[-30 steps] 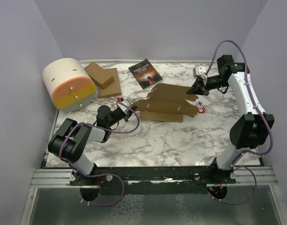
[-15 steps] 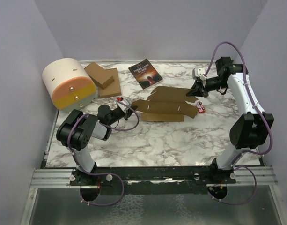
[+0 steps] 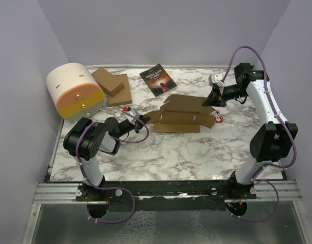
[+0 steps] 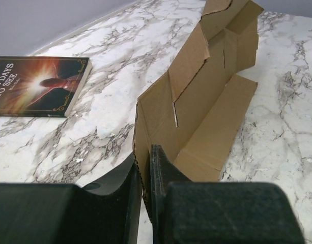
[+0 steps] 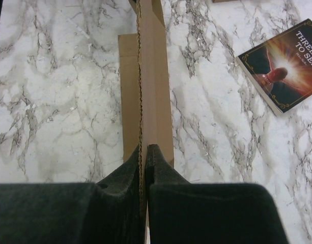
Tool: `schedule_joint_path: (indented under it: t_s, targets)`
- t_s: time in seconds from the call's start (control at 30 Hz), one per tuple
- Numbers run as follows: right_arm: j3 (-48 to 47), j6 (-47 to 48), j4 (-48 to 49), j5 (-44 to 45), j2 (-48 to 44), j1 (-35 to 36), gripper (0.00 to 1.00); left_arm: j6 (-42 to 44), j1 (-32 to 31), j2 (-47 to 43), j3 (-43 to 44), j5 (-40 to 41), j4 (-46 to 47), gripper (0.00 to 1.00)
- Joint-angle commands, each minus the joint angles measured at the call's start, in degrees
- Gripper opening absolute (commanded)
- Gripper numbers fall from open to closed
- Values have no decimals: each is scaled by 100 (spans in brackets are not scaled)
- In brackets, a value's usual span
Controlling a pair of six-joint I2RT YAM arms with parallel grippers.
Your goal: Fold the paper box
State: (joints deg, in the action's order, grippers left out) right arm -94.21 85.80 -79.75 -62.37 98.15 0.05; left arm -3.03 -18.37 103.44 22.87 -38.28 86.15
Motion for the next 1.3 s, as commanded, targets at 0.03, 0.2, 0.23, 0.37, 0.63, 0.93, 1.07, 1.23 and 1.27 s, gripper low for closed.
schedule_joint_path:
  t_s: [0.03, 0.2, 0.23, 0.37, 0.63, 0.93, 1.07, 1.23, 1.27]
  targets:
    - [18, -365, -94, -106, -66, 52, 1, -199, 35, 186, -57, -422, 612, 4]
    - [-91, -723, -89, -83, 49, 90, 1, -210, 35, 263, -35, -468, 735, 0]
    - [-134, -866, -68, -68, 78, 98, 1, -180, 35, 264, -29, -476, 741, 0]
    - [-325, -1279, -79, 40, 232, 122, 1, -45, 35, 264, 8, -482, 709, 0]
    - [-340, -1831, -73, 356, 364, 329, 1, 109, 35, 304, 92, -492, 579, 0]
    - [-109, -2485, 419, 620, 344, 440, 1, 55, 35, 260, 73, -422, 585, 0]
    - [-2, -2562, 473, 650, 355, 460, 1, 16, 33, 236, 29, -395, 608, 0]
    - [164, -2752, 682, 657, 314, 469, 1, -149, 35, 229, -64, -373, 765, 1]
    - [203, -2807, 738, 644, 300, 477, 1, -188, 29, 229, -83, -365, 808, 1]
